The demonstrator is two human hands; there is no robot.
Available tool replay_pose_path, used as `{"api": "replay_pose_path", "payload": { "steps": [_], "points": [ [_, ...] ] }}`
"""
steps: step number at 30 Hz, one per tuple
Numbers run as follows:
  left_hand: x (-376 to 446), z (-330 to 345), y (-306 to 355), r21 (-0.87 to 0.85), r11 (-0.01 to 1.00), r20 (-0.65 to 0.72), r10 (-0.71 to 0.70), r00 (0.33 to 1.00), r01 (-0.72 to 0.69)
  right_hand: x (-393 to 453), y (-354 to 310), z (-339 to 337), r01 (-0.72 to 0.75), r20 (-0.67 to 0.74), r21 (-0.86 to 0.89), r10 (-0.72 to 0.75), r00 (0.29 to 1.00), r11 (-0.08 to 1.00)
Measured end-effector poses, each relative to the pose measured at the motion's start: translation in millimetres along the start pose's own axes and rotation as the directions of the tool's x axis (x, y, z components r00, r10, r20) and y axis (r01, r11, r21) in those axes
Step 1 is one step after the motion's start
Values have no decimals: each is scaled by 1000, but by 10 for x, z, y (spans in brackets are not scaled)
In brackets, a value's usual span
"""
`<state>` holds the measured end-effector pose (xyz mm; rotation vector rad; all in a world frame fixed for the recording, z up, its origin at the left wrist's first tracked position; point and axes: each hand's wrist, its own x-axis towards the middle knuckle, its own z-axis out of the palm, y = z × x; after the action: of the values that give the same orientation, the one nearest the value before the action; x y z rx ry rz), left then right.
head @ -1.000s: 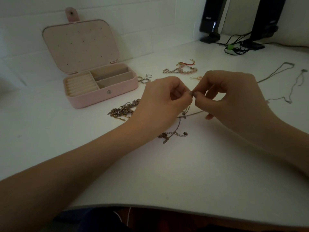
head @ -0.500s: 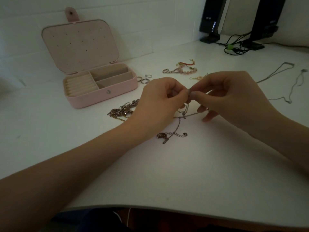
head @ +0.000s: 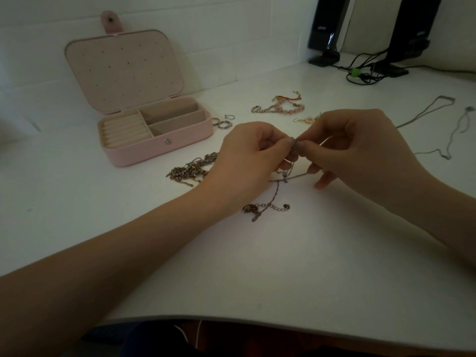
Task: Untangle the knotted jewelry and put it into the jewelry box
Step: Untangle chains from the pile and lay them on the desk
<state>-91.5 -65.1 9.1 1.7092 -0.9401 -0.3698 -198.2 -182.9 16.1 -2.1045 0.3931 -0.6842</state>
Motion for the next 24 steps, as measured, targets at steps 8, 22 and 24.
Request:
{"api": "replay_pose_path", "payload": {
  "steps": [8, 22, 24],
  "points": [
    [1, 24, 5, -21, 1000, -4, 11, 1000, -11, -52, -43, 29, 141, -63, -261, -163, 985, 955],
    [39, -18, 13, -274, 948, 98, -139, 985, 161, -25, -3, 27, 178, -85, -171, -195, 977, 969],
    [46, -26, 15, -257, 951, 87, -154, 984, 171, -15, 2, 27, 143, -82, -87, -151, 985, 986]
  ]
}}
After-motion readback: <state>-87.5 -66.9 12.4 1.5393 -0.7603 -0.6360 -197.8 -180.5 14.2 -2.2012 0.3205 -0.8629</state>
